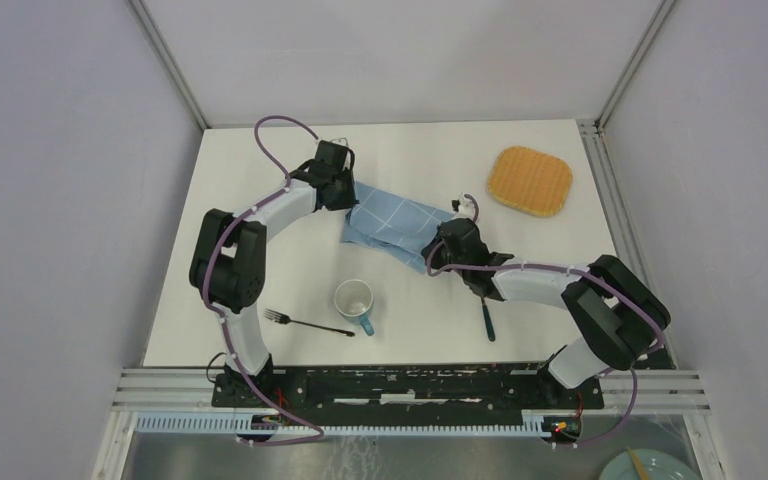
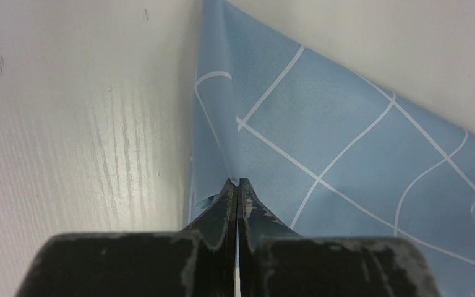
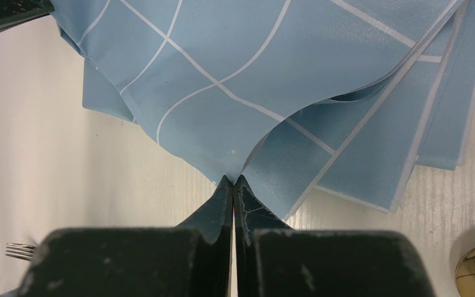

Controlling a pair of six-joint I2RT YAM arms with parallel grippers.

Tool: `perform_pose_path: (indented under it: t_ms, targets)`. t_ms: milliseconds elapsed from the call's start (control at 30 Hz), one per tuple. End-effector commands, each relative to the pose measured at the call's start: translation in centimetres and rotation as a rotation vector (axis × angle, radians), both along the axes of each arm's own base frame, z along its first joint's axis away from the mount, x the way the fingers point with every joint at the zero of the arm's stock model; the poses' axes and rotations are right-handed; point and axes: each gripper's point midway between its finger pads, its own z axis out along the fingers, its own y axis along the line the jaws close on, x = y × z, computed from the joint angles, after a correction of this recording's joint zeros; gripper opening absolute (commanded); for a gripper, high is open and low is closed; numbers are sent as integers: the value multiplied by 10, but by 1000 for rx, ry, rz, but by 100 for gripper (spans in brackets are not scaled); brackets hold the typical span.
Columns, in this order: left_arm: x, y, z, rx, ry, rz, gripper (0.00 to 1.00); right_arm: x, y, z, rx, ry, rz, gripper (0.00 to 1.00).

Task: Set the dinner table for one person
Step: Adjust the napkin at the center of the board.

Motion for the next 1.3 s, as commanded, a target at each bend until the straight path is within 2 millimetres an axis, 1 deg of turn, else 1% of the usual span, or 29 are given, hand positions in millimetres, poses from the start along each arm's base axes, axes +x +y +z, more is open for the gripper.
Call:
perform_pose_path:
  t_ms: [0,100,267,333,367,467,600,800,933,1133,1267]
  targets:
    - [13,-5,15,-15,-48,-18,2,3,-1,12,29,-31,-17,0]
    - [14,-5,14,-18,-48,-15,2,1,-6,8,18,-26,-25,0]
    - [13,-6,13,-17,-43,-17,2,-1,-4,5,28,-13,-19,0]
    - [13,-6,12,-16,-43,-17,2,-3,-3,1,37,2,-19,3]
    - [13,-5,12,-16,-42,-17,2,-4,-3,-1,41,7,-18,8]
    - [13,-6,11,-17,-40,-19,2,-10,-5,-8,59,26,-28,33]
    - [13,-7,10,-17,-39,-20,2,-18,-9,-11,105,40,-53,44]
    - [13,-6,7,-14,-34,-19,2,-29,-19,-16,145,51,-96,45]
    - [14,-6,8,-14,-36,-19,2,-31,-20,-19,177,54,-111,46]
    - [15,-5,8,-7,-38,-21,2,-30,-9,-31,253,84,-118,47]
    - [15,-5,10,-3,-41,-23,2,-26,1,-34,284,89,-109,47]
